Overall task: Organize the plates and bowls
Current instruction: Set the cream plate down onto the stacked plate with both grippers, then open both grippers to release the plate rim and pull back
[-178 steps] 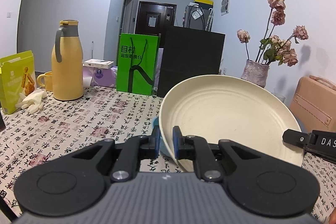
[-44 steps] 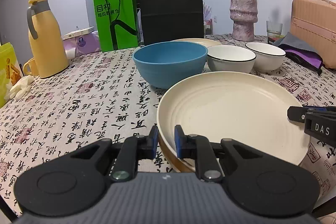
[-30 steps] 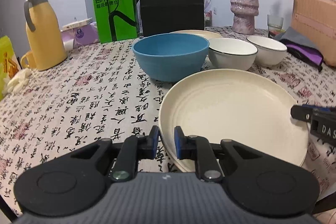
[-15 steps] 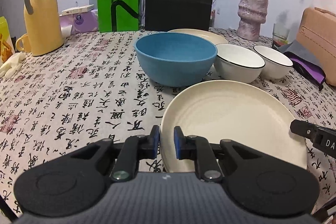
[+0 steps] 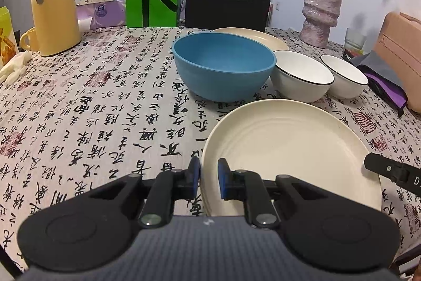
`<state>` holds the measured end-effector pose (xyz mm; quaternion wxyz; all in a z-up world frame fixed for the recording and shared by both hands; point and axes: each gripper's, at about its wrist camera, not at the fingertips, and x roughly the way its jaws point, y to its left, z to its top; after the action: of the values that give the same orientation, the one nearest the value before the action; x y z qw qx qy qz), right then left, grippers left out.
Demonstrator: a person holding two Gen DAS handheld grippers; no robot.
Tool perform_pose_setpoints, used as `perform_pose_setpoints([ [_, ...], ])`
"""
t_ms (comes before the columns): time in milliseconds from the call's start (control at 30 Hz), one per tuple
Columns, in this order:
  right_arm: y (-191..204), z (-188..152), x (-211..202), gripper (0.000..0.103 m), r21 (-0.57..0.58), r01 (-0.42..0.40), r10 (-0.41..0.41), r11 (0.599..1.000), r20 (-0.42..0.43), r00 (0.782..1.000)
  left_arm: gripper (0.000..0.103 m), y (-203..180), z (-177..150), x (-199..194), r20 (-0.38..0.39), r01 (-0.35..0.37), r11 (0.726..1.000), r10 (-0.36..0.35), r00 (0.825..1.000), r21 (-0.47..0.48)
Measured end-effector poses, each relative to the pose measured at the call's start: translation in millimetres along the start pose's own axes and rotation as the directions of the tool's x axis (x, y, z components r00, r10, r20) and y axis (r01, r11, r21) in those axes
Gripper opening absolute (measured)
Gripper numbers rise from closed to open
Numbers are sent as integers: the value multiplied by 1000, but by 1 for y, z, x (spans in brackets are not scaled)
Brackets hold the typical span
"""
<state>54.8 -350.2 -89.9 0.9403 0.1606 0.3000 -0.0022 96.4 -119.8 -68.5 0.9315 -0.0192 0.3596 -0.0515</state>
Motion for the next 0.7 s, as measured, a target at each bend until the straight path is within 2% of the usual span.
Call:
perform_pose_setpoints([
  [233,-1,-1,1,14,-7,-8,8,1000,-5,1000,16,1,0,-1,4,8,1000,-8,1000,-4],
  [333,-4,-1,-2,16,9,-22,22,1000,7,1000,29,6,-1,-1,7,17,1000,-17,1000,-21],
  [400,-7,-1,-4,22,24,-31,30,999,19,999,44,9,-1,-4,24,14,1000,-13,1000,-27],
  [433,-8,0,-6,26,27,-36,35,999,26,999,47,11,-1,-6,36,15,999,-14,999,-31],
  [500,-9,-1,-10,33,29,-49,47,998,43,998,61,15,-1,-12,63,21,999,-19,998,-41],
  [533,-9,-1,-12,41,28,-55,54,998,51,997,66,18,-1,-14,79,24,999,-20,997,-45],
  [567,-9,-1,-13,53,26,-61,59,998,60,996,76,19,-1,-17,95,26,999,-21,995,-46],
  [600,-9,-1,-15,60,24,-65,63,998,68,996,83,21,-1,-21,116,26,999,-20,993,-45],
  [633,-8,-1,-17,73,19,-70,69,997,80,994,86,22,-2,-24,137,23,999,-17,990,-43],
  [667,-7,-1,-19,86,13,-77,76,997,89,993,93,22,-3,-28,160,22,999,-16,987,-38],
  [700,-5,-1,-20,91,6,-85,84,996,96,992,103,23,-4,-32,183,21,999,-14,983,-34],
])
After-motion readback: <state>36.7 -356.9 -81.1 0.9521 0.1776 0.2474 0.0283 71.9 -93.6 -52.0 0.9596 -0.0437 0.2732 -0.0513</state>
